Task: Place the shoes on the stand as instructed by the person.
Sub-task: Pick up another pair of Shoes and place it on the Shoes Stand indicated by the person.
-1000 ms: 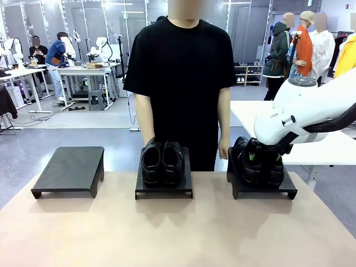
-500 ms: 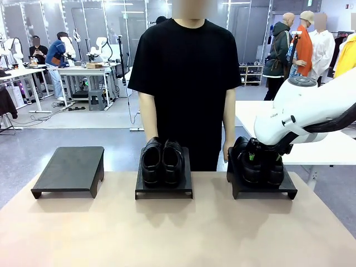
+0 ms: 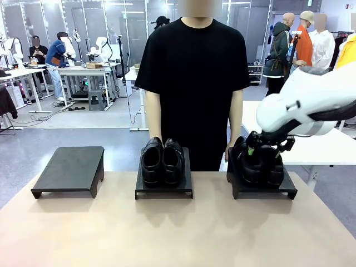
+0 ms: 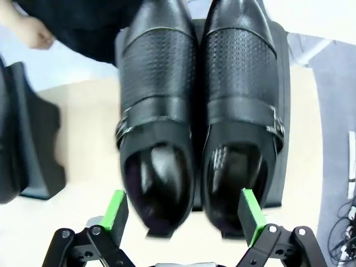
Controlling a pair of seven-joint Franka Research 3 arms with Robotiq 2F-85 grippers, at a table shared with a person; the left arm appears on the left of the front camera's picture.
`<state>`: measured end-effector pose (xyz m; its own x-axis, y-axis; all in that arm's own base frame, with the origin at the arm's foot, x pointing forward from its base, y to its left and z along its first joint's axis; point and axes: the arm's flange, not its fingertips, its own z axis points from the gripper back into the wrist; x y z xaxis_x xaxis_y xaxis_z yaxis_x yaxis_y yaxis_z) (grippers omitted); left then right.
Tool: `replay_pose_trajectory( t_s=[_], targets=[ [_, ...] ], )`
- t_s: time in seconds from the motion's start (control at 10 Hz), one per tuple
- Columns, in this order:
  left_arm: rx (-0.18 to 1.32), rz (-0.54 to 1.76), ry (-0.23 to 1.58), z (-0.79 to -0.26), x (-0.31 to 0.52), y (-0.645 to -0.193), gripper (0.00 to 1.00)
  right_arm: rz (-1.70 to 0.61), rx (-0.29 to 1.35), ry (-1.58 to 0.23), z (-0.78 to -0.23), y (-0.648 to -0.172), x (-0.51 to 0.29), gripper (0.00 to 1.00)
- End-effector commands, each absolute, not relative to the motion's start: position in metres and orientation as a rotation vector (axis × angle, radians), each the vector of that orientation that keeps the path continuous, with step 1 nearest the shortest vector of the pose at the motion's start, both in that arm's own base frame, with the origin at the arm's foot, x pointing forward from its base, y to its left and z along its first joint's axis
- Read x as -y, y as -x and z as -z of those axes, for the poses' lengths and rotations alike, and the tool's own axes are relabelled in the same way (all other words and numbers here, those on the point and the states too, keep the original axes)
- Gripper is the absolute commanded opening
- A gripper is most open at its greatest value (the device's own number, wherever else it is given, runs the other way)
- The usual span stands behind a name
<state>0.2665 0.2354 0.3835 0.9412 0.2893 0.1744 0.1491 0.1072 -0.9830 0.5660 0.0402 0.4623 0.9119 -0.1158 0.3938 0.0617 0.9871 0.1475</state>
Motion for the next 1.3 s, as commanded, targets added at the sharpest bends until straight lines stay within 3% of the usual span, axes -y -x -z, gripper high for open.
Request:
replay_pose_trajectory(
  t_s=[0.0, 0.5, 0.9, 1.2],
  targets=[
    [0.384, -0.103, 1.462, -0.385, -0.233, -0.265, 1.00, 0.089, 0.381, -0.232, -0.485, -0.528, -0.015, 1.00],
    [0.384, -0.103, 1.462, -0.385, -0.233, -0.265, 1.00, 0.128, 0.226, -0.620, -0.502, -0.425, 0.090, 1.00],
    [0.384, -0.103, 1.462, -0.385, -0.233, -0.265, 1.00, 0.129, 0.221, -1.133, -0.447, -0.297, 0.206, 1.00],
    [0.384, -0.103, 1.462, -0.385, -0.233, -0.265, 1.00, 0.144, 0.274, -1.370, -0.398, -0.244, 0.237, 1.00]
  ],
)
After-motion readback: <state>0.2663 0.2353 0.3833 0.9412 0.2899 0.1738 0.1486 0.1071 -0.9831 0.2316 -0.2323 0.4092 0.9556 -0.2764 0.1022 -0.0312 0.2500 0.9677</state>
